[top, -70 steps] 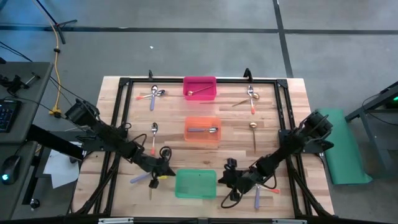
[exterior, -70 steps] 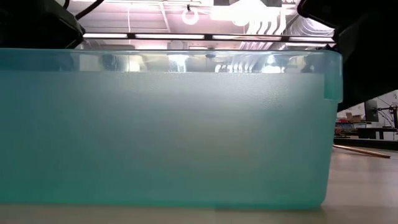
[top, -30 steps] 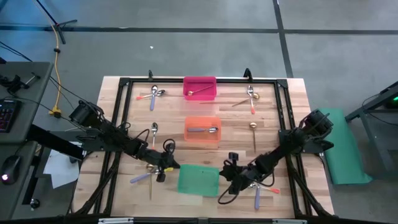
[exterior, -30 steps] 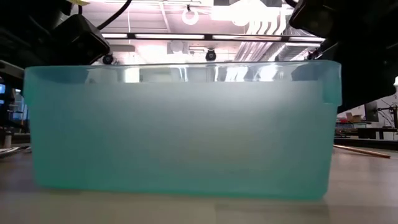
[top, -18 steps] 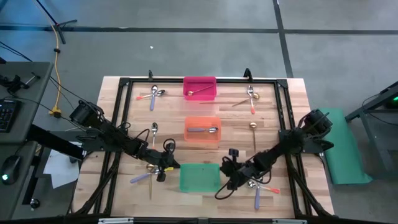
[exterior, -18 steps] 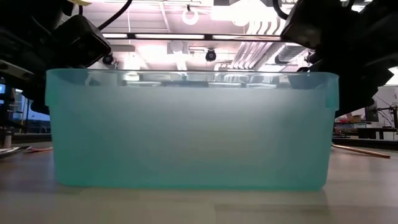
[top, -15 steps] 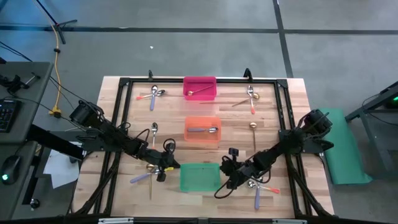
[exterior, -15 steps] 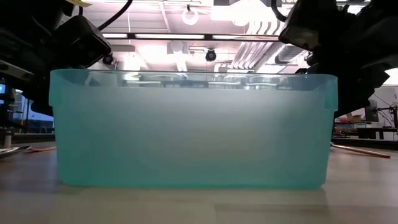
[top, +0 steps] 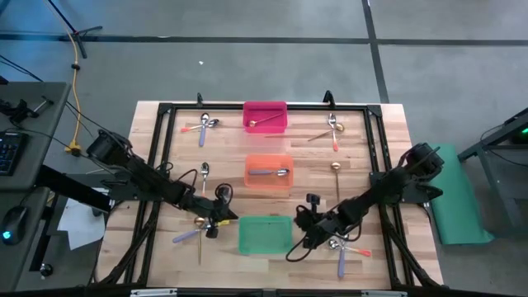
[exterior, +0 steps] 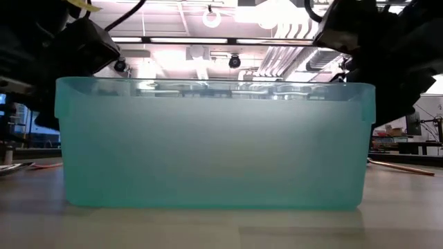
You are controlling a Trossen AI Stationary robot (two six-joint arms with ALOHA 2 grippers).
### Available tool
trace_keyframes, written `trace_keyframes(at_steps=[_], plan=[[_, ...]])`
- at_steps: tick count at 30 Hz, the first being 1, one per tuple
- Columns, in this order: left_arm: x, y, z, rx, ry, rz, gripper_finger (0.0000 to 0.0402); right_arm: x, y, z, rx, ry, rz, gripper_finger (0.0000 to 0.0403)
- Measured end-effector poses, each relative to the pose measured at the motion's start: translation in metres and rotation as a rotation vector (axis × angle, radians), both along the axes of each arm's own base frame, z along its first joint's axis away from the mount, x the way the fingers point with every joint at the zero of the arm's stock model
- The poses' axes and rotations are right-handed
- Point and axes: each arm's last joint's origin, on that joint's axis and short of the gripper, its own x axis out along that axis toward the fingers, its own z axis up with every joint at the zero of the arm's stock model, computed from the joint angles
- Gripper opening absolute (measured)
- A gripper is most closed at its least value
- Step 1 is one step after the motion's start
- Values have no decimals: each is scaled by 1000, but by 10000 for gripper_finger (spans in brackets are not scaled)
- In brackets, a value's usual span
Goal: Sort silverware by color (type)
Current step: Put the top left orange spoon into the green bin
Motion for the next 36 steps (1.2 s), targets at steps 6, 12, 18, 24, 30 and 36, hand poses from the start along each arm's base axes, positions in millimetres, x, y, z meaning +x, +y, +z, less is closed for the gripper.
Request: trace_keyframes(at_steps=[6,12,18,24,30,36], plan=[[-5,18,-1,-26,-29,21,0,-13,-10,11,-75,54,-52,0],[-13,40,-7,-34,-84,62,0,-28,-30,18,-147,122,-228,0],[-16,60,-10,-8,-112,110,0,-38,-72,29,-239,185,-487,0],[-18,74,-11,-22,-130,140,0,-32,-130,34,-283,272,-672,0],[-16,86,-10,46,-148,159,0,-13,-188,36,-259,302,-608,0],[-14,105,-7,39,-178,205,0,-4,-241,43,-189,237,-513,0]])
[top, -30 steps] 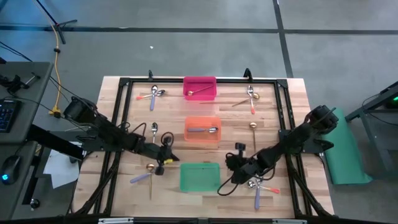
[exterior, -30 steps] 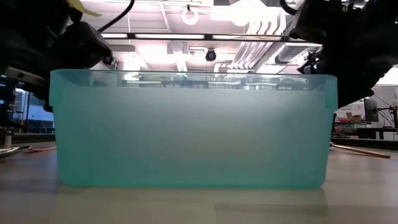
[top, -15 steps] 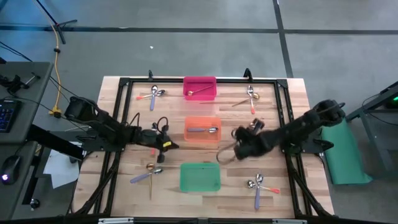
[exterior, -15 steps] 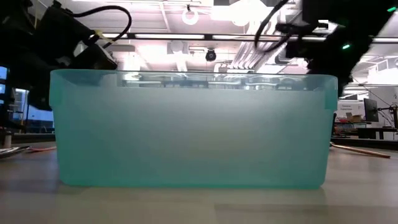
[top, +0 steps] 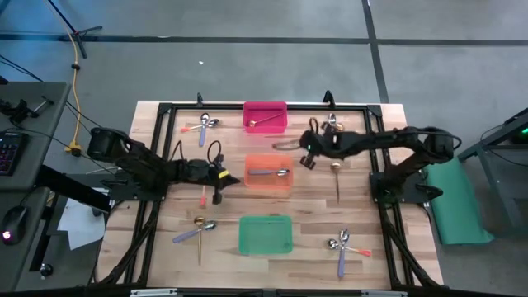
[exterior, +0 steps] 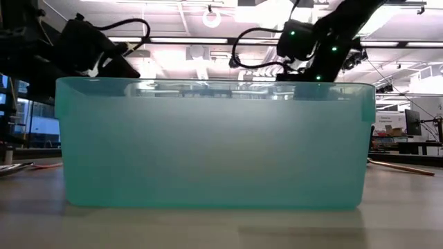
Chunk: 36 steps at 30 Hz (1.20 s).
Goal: Sort silverware by color (type)
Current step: Put the top left orange spoon into the green bin
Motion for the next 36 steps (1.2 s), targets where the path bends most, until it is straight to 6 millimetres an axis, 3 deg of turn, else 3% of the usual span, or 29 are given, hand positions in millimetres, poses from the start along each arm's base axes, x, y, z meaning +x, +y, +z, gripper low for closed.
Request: trace_keyframes(at_steps=[5,10,14,18,22,27,36], plan=[[3,24,9,10,-32,69,0,0,-27,16,6,-14,-6,0],[8,59,36,-36,44,166,0,5,-41,36,-24,-53,-18,1],[2,77,59,-77,124,265,0,12,-49,46,-75,-141,-16,1],[-9,96,75,-74,189,470,4,17,-60,46,-96,-291,94,0],[-19,108,77,-109,252,571,20,12,-75,44,-57,-448,186,0],[-28,116,73,-123,310,605,48,6,-92,48,-92,-555,152,0],[-52,159,78,-208,406,771,93,0,-94,39,-139,-621,154,0]])
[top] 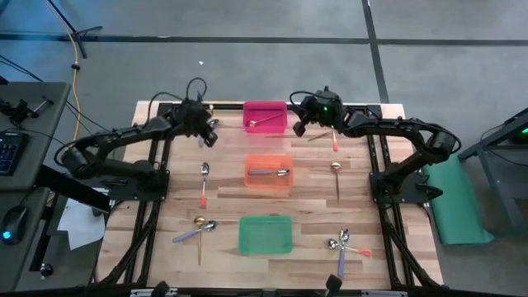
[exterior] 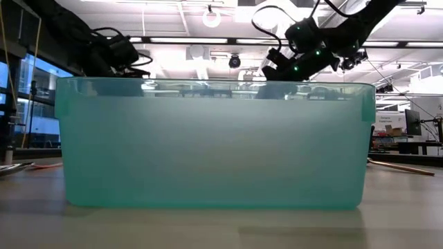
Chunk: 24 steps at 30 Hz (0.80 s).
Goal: Sort silverware by color (type)
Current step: Put the top left orange spoon into the green bin
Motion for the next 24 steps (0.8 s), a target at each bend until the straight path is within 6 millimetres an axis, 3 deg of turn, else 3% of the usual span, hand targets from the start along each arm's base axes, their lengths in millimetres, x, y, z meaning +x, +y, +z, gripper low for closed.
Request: trace_keyframes(at_steps=[7,12,24], plan=[[14,33,0,-54,-3,6,97,-1,4,-7,12,-22,0,0],[30,45,-8,-67,14,-41,97,-3,8,-13,15,-20,8,0],[43,38,-12,-10,124,52,142,-4,9,-17,21,-2,9,0]])
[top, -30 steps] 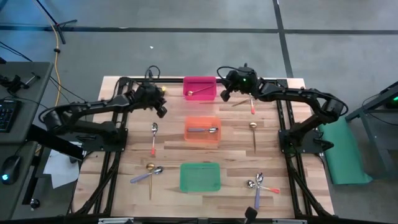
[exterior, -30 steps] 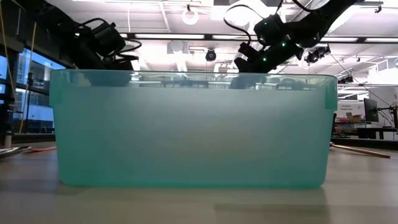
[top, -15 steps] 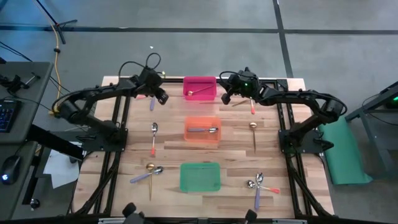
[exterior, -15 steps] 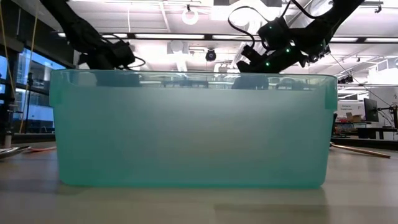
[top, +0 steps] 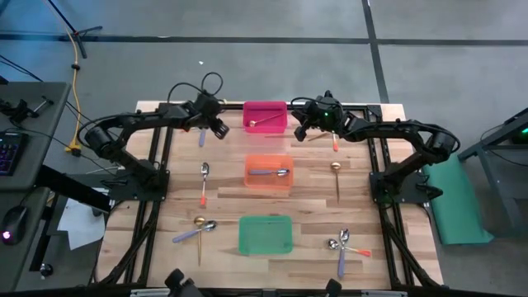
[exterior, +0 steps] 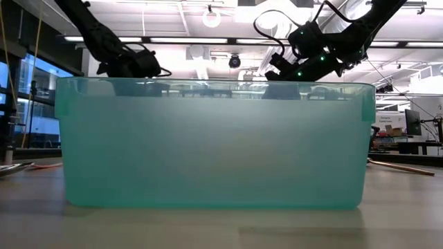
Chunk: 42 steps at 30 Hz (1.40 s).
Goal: Sort silverware by color (type)
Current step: Put the top left orange spoon into the green bin
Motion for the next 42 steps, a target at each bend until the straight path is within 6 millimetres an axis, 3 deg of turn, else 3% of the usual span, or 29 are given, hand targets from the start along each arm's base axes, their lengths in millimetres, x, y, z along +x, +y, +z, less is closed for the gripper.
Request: trace_keyframes(at_steps=[6,18,42], plan=[[4,-4,-2,34,35,43,159,0,0,0,-4,0,1,0],[11,5,-31,52,122,105,161,0,0,1,-1,-8,-2,0],[9,9,-41,75,193,128,142,0,0,1,13,-17,-10,0]])
